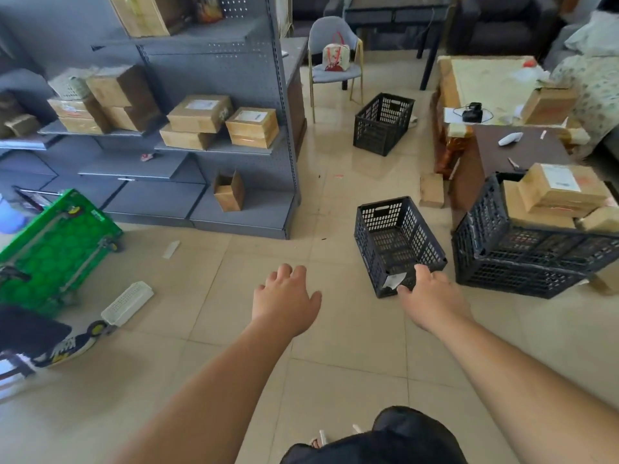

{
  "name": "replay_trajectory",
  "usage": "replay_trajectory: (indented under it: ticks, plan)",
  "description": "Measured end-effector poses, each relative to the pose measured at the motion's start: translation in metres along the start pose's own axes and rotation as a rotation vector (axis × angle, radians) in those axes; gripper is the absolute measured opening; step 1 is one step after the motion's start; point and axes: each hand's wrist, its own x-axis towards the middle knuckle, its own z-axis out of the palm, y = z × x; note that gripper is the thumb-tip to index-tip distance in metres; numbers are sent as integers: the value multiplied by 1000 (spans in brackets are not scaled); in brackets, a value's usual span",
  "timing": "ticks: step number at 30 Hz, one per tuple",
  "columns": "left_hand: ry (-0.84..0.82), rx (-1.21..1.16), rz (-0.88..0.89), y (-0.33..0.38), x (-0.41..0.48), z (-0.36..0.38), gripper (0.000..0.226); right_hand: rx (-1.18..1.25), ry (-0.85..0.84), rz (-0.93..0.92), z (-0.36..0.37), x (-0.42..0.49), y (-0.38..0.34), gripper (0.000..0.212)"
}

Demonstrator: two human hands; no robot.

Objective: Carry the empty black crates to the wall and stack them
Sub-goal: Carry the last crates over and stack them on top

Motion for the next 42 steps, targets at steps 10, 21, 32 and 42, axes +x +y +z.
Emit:
replay_trajectory:
  ticks: [10, 21, 32, 42]
  plan:
    - [-3, 98, 86, 36, 202, -36, 57, -48, -39, 87, -39, 198, -18, 61]
    - [-49, 84, 64, 75, 386, -90, 52, 17, -112, 126, -89, 372, -39, 70]
    - [-189, 150, 295, 106, 607, -110, 58, 179, -182, 462, -87, 505, -60, 68]
    - [-326, 311, 635, 186, 727, -99, 58, 548, -159, 843, -58, 542, -54, 60]
